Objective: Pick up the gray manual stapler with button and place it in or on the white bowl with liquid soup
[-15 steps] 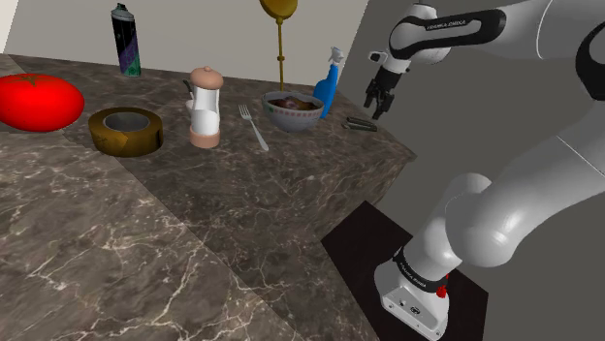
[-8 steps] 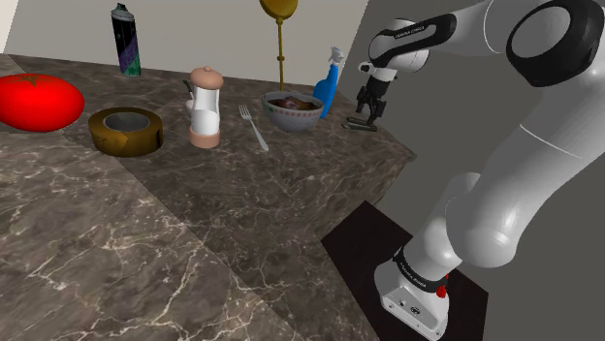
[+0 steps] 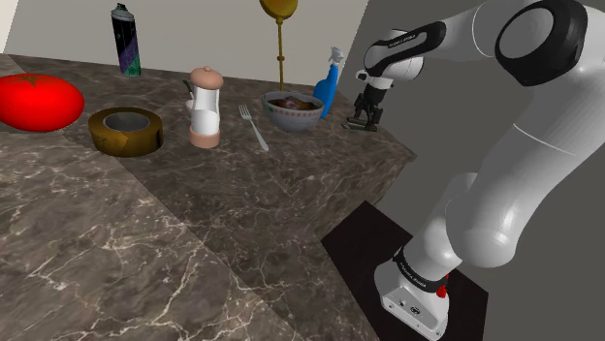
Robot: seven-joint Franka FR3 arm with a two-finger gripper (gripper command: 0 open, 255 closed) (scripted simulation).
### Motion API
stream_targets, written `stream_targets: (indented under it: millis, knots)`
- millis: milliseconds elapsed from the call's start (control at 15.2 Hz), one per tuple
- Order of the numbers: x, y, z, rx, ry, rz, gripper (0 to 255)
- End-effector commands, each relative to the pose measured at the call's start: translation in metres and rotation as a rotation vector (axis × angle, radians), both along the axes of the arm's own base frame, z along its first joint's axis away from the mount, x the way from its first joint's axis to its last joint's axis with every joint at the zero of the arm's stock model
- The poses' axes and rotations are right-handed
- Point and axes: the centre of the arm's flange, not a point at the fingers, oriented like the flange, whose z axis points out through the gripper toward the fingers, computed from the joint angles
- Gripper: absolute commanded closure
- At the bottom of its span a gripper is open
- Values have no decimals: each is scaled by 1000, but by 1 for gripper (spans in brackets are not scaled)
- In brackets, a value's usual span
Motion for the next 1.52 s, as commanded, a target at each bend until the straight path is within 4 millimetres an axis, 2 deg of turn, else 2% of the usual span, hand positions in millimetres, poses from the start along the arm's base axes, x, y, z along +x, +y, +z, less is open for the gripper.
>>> stream_targets:
  millis: [0,198,264,858,1452]
  knots:
    - [0,0,0,0,0,0,0]
    - [0,0,0,0,0,0,0]
    - [0,0,0,0,0,0,255]
    - [0,0,0,0,0,0,255]
    - [0,0,47,0,0,0,255]
